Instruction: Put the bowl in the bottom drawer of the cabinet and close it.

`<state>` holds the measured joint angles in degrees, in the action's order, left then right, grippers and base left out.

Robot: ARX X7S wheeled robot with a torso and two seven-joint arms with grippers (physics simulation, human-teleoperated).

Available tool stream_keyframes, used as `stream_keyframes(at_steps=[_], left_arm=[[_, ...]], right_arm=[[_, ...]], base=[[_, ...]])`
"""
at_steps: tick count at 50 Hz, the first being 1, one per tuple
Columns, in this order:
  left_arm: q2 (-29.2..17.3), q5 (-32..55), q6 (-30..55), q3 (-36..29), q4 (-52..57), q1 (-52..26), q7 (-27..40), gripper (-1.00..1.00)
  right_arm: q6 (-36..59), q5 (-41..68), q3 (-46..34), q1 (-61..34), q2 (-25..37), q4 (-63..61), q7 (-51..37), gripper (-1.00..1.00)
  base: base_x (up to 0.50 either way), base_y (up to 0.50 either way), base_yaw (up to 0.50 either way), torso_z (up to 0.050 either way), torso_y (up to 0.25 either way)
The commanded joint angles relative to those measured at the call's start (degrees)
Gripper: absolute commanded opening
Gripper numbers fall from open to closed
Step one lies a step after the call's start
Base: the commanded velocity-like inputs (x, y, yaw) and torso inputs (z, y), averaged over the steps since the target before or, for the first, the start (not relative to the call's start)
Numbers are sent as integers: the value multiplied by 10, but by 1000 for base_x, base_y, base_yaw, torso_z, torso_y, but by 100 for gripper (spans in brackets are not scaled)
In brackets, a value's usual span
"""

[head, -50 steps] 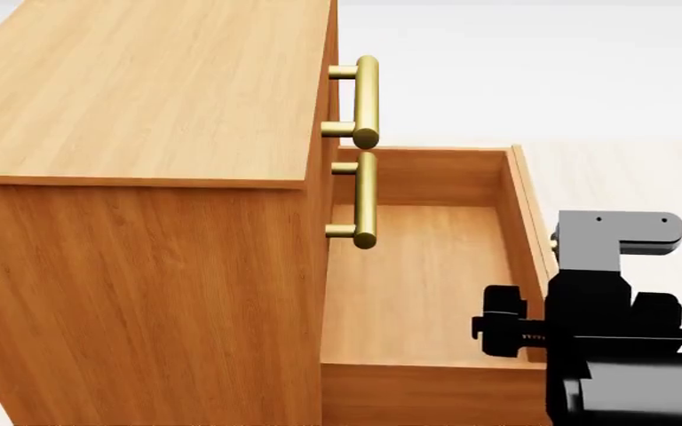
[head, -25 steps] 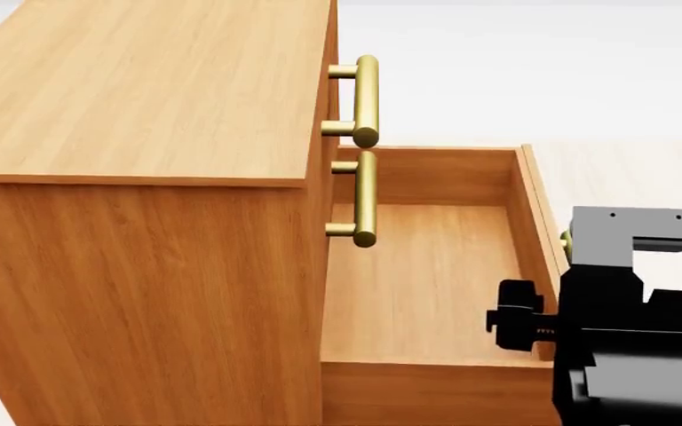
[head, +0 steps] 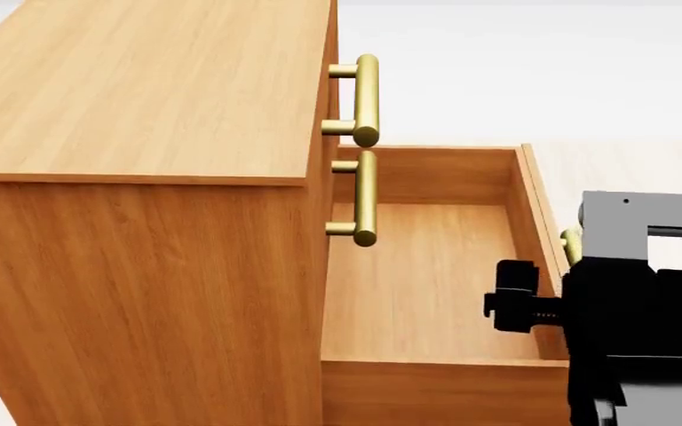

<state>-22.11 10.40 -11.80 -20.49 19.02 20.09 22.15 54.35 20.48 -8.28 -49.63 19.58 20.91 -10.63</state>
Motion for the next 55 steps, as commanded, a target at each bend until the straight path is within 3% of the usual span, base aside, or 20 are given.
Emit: stream_keyframes(at_steps=[1,32,55], left_arm=[[-2,2,1,-1,1,-1,2,100],[-10,4,-15,-8,6,4,-2,100],[-10,-5,-23,-15,-9,-5,-3,100]], right_arm=[[21,26,13,40,23,-142,7,100],[40,10,84,62,56,-267,-85,100],[43,-14,156,85,57,-267,-163,100]], base=[[0,0,0,0,0],[0,0,0,0,0],[0,0,0,0,0]])
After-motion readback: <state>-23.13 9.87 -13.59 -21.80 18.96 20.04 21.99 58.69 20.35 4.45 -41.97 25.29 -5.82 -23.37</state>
